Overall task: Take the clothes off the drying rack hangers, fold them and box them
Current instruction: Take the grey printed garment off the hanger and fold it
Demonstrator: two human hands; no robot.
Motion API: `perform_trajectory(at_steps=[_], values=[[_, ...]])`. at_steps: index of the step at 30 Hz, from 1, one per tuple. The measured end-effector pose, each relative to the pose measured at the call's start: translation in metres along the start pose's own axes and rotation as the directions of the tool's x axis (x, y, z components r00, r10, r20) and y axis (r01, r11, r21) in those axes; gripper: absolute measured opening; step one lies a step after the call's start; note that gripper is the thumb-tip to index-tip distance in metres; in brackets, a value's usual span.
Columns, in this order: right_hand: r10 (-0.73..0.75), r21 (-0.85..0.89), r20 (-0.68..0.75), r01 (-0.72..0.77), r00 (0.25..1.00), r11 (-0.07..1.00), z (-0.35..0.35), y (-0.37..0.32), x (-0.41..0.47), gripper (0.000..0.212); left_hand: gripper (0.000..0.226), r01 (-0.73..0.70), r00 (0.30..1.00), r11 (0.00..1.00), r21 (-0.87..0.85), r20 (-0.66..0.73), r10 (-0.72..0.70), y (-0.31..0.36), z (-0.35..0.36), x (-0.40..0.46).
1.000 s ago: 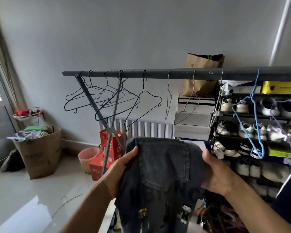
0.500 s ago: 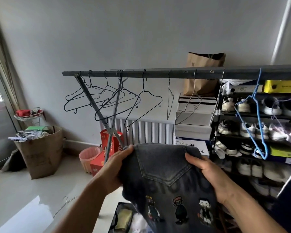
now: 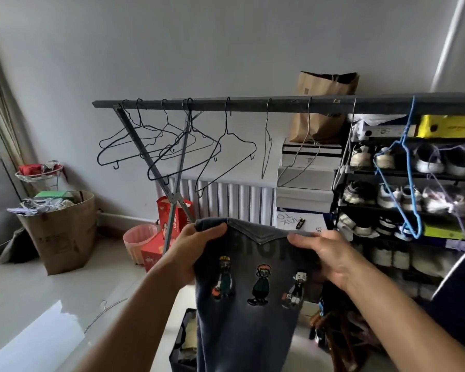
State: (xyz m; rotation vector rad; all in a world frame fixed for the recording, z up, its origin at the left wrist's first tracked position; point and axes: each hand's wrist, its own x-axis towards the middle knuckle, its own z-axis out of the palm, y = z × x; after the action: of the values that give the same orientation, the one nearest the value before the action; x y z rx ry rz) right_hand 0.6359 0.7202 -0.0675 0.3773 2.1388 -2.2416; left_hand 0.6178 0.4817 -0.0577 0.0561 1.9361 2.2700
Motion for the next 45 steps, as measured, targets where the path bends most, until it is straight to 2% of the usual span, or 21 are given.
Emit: perform_trajectory(at_steps=[2,4,7,9,11,12,14,18,20,22,26,29,31,33,34,37,38,40,42,43,45], values=[[-0.071,0.012,-0.070,0.072,0.995,0.997,-0.001,0.006,0.006,0.106,0.013,0.018,0.998,0.999,0.035,-0.054,-0.017,0.004,0.002,0.004],[-0.098,0.025,-0.008,0.098,0.995,0.995,0.002,0.004,0.003,0.112,0.012,0.050,0.996,0.999,-0.009,-0.070,-0.051,0.006,0.002,0.010],[-0.166,-0.121,0.187,0.190,0.968,0.974,0.004,0.002,-0.006,0.085,0.012,0.081,0.996,0.991,-0.104,-0.023,-0.084,0.009,-0.003,0.014],[-0.243,-0.063,0.161,0.255,0.957,0.965,0.004,0.001,-0.003,0.069,0.024,0.064,0.994,0.985,-0.160,0.098,-0.049,0.007,-0.010,0.012],[-0.287,0.049,0.112,0.283,0.952,0.958,0.007,-0.002,0.000,0.055,0.041,0.019,0.974,0.995,-0.095,0.227,0.004,0.001,-0.014,0.006],[-0.301,0.068,0.096,0.295,0.949,0.953,0.007,-0.005,0.000,0.050,0.047,-0.013,0.976,1.000,-0.016,0.219,0.016,-0.002,-0.015,0.006],[-0.300,0.019,0.068,0.299,0.952,0.954,0.007,-0.008,0.002,0.042,0.049,-0.049,0.996,0.995,0.085,0.075,0.043,-0.004,-0.015,0.008],[-0.357,-0.164,0.008,0.353,0.934,0.921,0.005,-0.009,0.006,0.022,0.030,-0.124,0.990,0.989,0.085,-0.056,0.129,0.001,-0.013,0.011],[-0.376,-0.242,-0.012,0.363,0.926,0.900,0.002,-0.006,0.009,0.016,0.039,-0.143,0.981,0.988,0.051,-0.122,0.148,0.002,-0.012,0.013],[-0.350,-0.252,-0.025,0.333,0.936,0.909,-0.001,-0.006,0.011,0.020,0.062,-0.144,0.984,0.990,-0.002,-0.104,0.143,-0.001,-0.012,0.016],[-0.167,-0.100,0.163,0.185,0.972,0.978,-0.014,-0.007,0.007,0.057,0.032,-0.140,0.990,0.990,-0.019,-0.031,0.140,-0.001,-0.008,0.011],[-0.121,-0.281,0.241,0.188,0.963,0.941,-0.018,-0.004,0.007,0.065,0.046,-0.168,0.983,0.978,0.127,0.091,0.157,-0.001,-0.013,0.012],[-0.152,-0.437,0.219,0.236,0.964,0.868,-0.016,-0.003,0.007,0.056,0.065,-0.210,0.972,0.871,0.445,0.195,0.134,0.001,-0.018,0.010],[-0.187,-0.540,0.196,0.265,0.963,0.799,-0.014,-0.003,0.004,0.041,0.062,-0.244,0.967,0.658,0.712,0.232,0.108,0.004,-0.020,0.007],[-0.213,-0.581,0.187,0.283,0.959,0.763,-0.013,-0.003,0.002,0.034,0.053,-0.262,0.964,0.571,0.778,0.241,0.114,0.006,-0.020,0.006],[-0.286,-0.664,0.177,0.329,0.942,0.671,-0.012,-0.003,-0.001,0.012,0.018,-0.314,0.948,0.414,0.855,0.255,0.192,0.007,-0.023,0.006],[-0.305,-0.675,0.178,0.342,0.935,0.653,-0.012,-0.003,-0.001,0.005,0.013,-0.321,0.942,0.366,0.873,0.256,0.216,0.007,-0.023,0.005],[-0.335,-0.675,0.173,0.359,0.926,0.644,-0.012,-0.003,-0.003,0.009,0.020,-0.326,0.936,0.320,0.890,0.255,0.243,0.007,-0.026,0.007],[-0.351,-0.657,0.152,0.360,0.924,0.662,-0.014,-0.006,-0.004,0.008,0.021,-0.321,0.937,0.353,0.879,0.241,0.252,0.007,-0.030,0.009],[-0.352,-0.640,0.146,0.359,0.925,0.679,-0.015,-0.007,-0.005,0.007,0.020,-0.311,0.944,0.420,0.853,0.227,0.239,0.006,-0.032,0.010],[-0.336,-0.515,0.152,0.365,0.929,0.776,-0.020,-0.009,-0.003,0.015,0.023,-0.278,0.960,0.652,0.705,0.191,0.204,0.005,-0.036,0.012]])
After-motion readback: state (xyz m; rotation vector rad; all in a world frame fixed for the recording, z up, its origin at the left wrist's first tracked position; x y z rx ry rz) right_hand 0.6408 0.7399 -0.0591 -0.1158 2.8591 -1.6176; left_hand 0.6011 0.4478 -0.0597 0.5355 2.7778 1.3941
